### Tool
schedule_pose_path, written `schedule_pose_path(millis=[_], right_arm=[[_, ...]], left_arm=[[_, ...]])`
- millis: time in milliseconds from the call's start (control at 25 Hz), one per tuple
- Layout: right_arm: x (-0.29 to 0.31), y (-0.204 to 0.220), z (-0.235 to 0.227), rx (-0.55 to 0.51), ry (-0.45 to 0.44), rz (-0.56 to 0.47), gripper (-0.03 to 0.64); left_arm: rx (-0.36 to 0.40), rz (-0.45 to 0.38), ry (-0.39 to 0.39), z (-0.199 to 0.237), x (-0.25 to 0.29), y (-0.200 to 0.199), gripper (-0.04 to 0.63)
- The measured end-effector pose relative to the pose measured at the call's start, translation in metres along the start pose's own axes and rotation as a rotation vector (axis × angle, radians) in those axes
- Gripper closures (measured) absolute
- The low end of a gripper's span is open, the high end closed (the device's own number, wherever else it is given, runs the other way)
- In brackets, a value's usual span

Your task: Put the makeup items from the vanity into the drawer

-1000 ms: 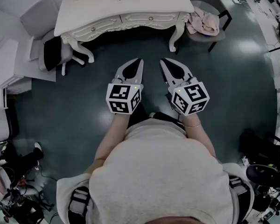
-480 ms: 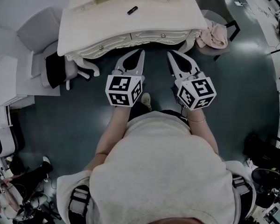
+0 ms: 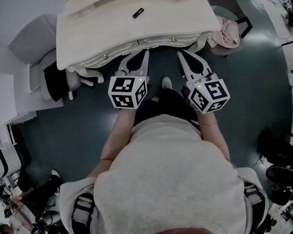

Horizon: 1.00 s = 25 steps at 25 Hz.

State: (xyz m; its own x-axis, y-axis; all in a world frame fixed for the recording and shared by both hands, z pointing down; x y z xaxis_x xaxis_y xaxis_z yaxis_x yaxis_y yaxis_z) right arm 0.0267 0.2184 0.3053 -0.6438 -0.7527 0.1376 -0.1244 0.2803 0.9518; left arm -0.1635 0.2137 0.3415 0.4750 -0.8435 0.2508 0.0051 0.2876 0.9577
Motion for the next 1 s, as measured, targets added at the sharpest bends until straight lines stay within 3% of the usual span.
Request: schedule_pose_path(millis=[600, 1000], right_arm=[[0.068, -0.003, -0.036, -0.054, -0.023, 0.075, 0.609], [0.145, -0.027, -0.112, -0.019, -0.113, 0.068, 0.609]], left_arm=[[-0.029, 0.023, -0.022, 0.043, 0.053, -0.004, 0.586], [0.001, 0.029, -0.082, 0.073, 0.139, -0.029, 0.586]])
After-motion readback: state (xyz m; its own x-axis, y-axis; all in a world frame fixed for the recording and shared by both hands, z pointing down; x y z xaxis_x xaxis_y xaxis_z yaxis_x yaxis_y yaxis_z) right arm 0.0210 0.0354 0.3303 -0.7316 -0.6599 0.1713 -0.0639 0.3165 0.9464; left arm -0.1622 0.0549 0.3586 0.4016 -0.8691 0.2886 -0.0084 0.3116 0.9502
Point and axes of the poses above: the fingertips, and each gripper's own axes: x forward along the fingers, z to its left, y out of its underside, the point moved 8 cm from there along -x, backward along the fingers, and after that the axes turned 5 degrees about x, right-handed, at the moved point
